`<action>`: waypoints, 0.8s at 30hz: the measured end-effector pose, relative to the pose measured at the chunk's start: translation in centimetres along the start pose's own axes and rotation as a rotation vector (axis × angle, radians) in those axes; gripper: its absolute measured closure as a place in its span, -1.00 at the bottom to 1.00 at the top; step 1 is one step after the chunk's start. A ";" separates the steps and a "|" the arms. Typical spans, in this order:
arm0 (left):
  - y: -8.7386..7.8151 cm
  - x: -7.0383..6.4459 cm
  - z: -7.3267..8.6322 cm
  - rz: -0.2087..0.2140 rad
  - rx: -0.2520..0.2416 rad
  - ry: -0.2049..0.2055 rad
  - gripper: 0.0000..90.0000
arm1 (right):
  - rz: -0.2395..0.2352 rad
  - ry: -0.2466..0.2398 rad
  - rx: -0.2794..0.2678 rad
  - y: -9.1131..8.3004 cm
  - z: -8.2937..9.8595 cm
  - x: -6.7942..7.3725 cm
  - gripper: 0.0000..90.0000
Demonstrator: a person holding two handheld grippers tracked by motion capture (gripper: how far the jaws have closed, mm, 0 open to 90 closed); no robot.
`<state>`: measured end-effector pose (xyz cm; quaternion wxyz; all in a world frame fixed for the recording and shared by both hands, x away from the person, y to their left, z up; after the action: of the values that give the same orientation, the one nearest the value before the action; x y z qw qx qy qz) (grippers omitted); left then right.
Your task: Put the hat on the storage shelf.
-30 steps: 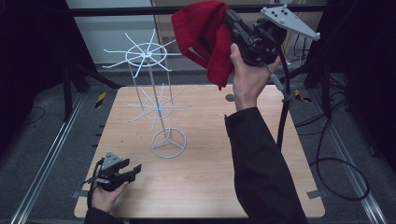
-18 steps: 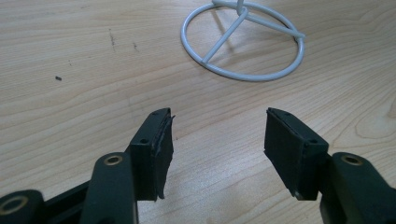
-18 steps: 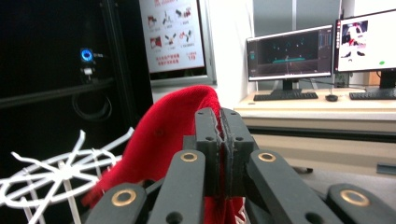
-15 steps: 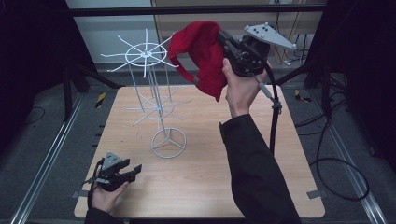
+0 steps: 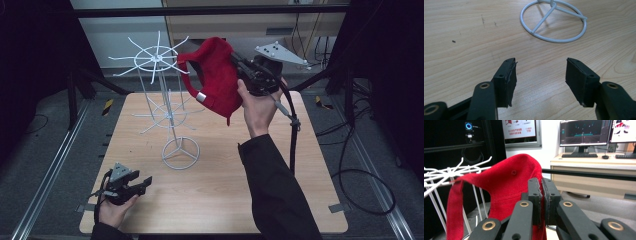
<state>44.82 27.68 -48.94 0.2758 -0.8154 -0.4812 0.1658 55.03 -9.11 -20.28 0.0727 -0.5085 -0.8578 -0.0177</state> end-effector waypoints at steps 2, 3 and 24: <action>0.0 0.0 0.0 0.001 0.000 0.000 -0.08 | -0.012 0.018 0.020 0.0 0.6 -0.3 0.90; 0.0 0.0 0.0 0.001 0.001 0.000 -0.08 | -0.012 0.019 0.026 0.0 0.8 -0.4 0.89; 0.1 0.0 0.0 -0.004 0.005 0.001 -0.09 | -0.029 -0.058 0.024 -3.7 4.4 -2.6 0.06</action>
<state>44.88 27.65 -48.99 0.2781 -0.8140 -0.4822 0.1660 52.53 -12.71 -24.83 0.0537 -0.4955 -0.8669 0.0062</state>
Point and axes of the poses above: each handheld gripper's, and its own axes: y roughly forward along the jaws, z roughly out of its underside, x roughly to its left, the point moved 3 cm from there along y, roughly forward along the jaws, and after that the axes turned 3 degrees about y, right-handed, at the moved point
